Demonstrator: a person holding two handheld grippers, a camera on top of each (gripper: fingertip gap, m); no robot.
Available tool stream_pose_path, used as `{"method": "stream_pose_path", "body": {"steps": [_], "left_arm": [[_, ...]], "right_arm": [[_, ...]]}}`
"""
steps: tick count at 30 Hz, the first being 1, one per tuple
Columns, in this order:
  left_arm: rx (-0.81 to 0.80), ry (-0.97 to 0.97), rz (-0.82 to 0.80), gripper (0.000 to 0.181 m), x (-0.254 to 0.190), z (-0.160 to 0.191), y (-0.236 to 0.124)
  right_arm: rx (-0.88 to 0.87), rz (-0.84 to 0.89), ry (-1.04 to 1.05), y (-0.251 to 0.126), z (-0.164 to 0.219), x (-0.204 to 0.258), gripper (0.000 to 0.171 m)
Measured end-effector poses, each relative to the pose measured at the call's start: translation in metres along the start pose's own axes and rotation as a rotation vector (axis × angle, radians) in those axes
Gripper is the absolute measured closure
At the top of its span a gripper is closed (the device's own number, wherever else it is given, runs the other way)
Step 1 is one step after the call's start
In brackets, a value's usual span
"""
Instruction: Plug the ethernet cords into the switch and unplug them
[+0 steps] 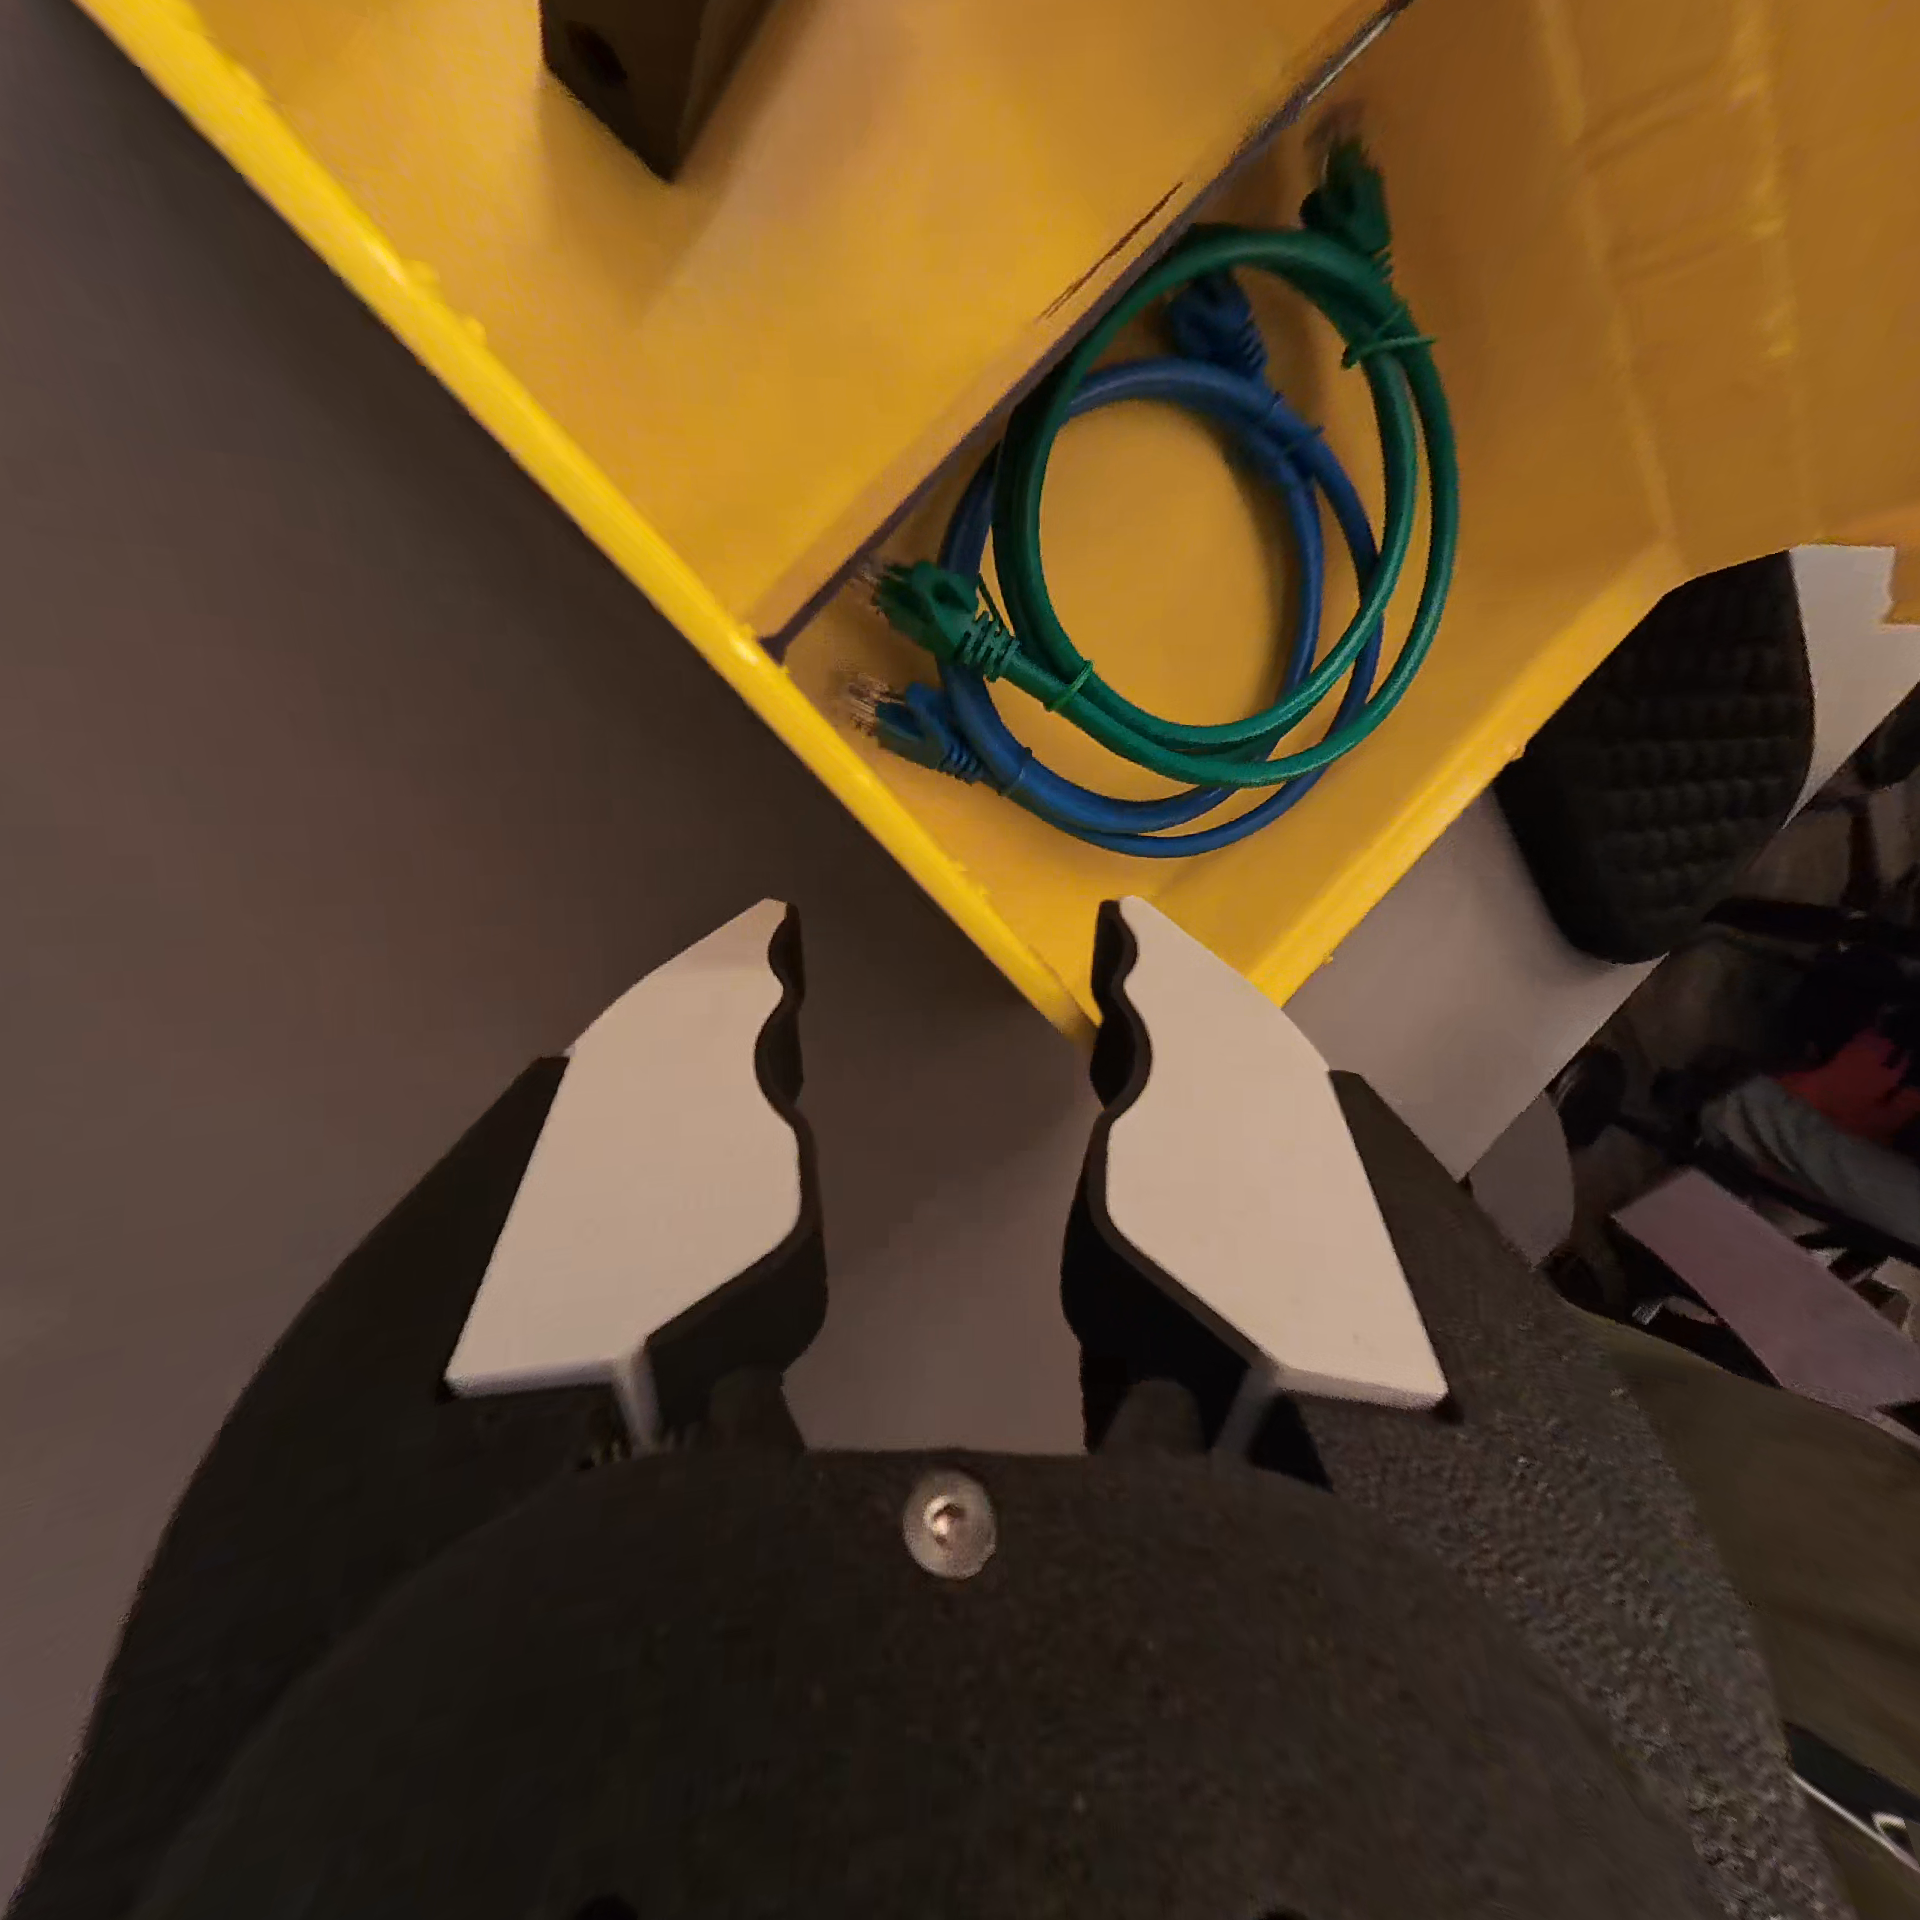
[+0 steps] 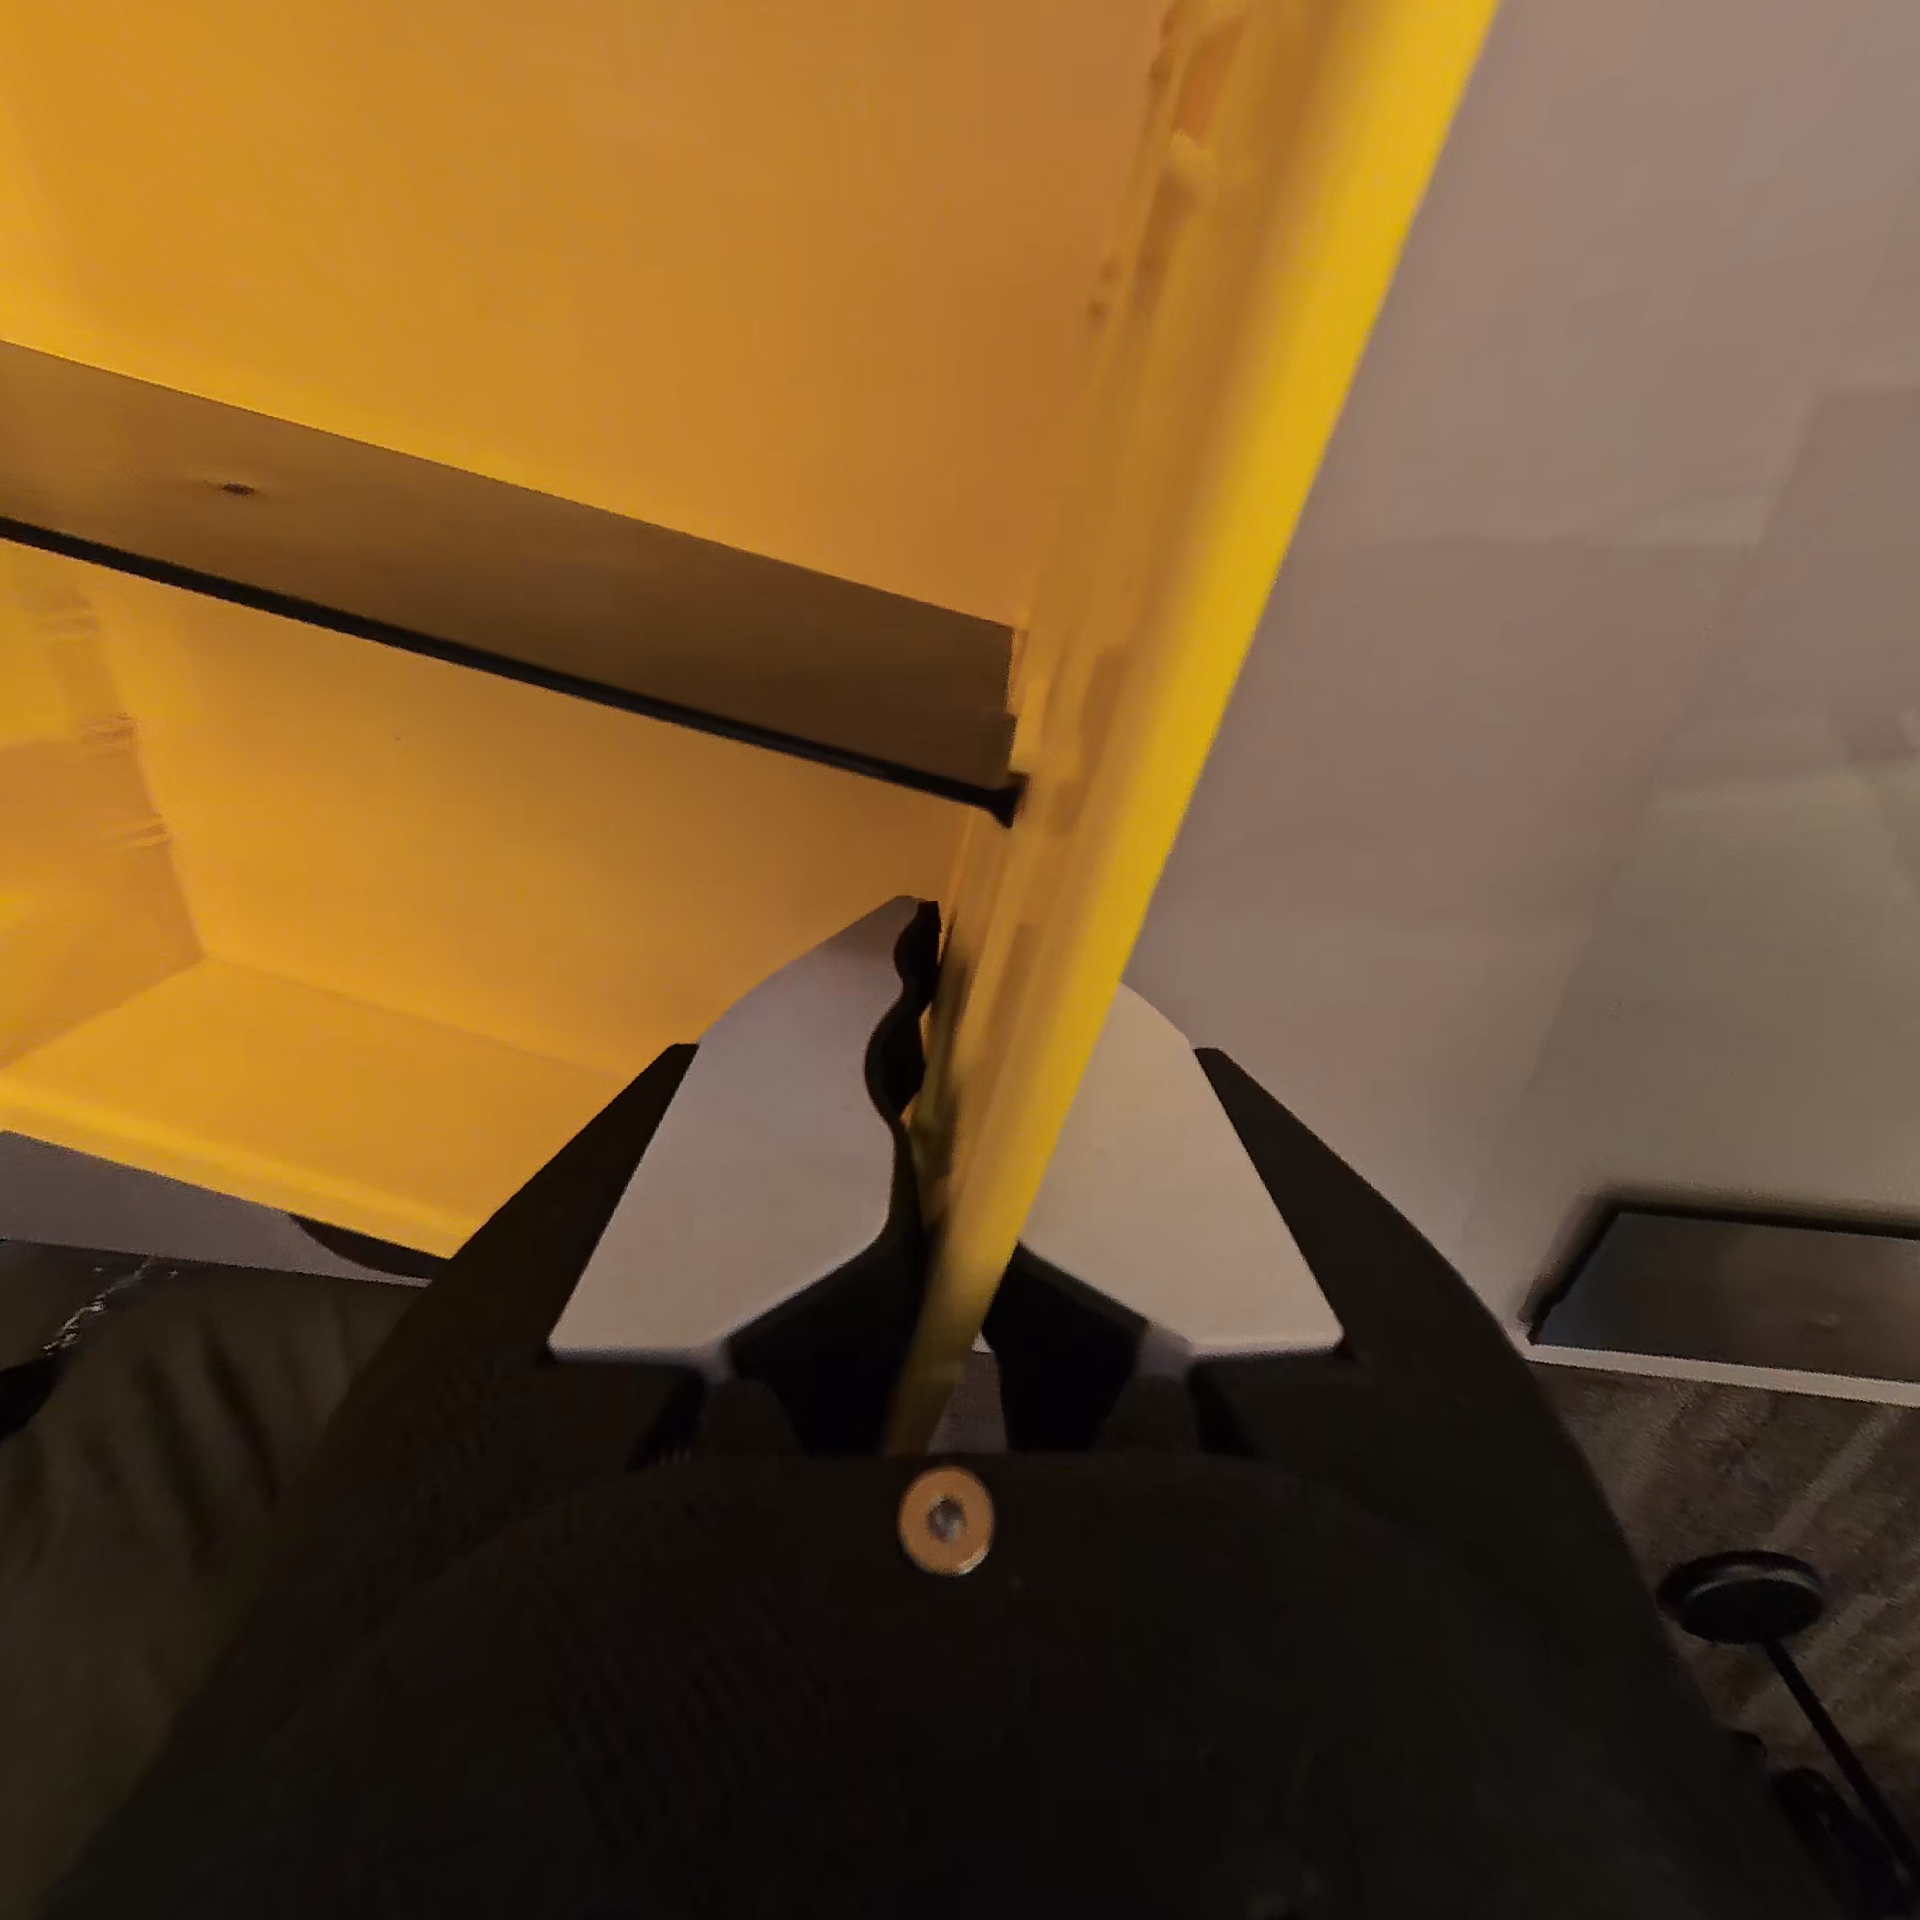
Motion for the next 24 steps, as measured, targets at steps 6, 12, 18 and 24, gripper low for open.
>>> {"method": "stream_pose_path", "body": {"steps": [6,12,18,24], "left_arm": [[0.055,0.025,-0.035,0.154,-0.005,-0.009,-0.001],[0.085,0.005,-0.015,0.166,0.002,-0.008,-0.003],[0.098,-0.011,-0.045,0.171,0.025,-0.005,-0.01],[0.1,-0.034,-0.102,0.175,0.059,0.001,-0.018]], "right_arm": [[0.015,0.01,-0.019,0.005,0.007,-0.005,0.167],[0.013,0.012,-0.015,0.007,0.012,-0.012,0.167],[0.009,0.004,-0.02,0.01,0.013,-0.012,0.167],[0.014,-0.013,-0.029,0.014,0.011,-0.007,0.167]]}}
Point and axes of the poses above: each gripper's, where its closed fingertips meet, y out along the fingers, z out of its underside, x = y × z across the jaws, the point moved 2 cm from there along -y, back along the fingers, and after that the axes turned 12 degrees about -z, right-handed, at the moved point
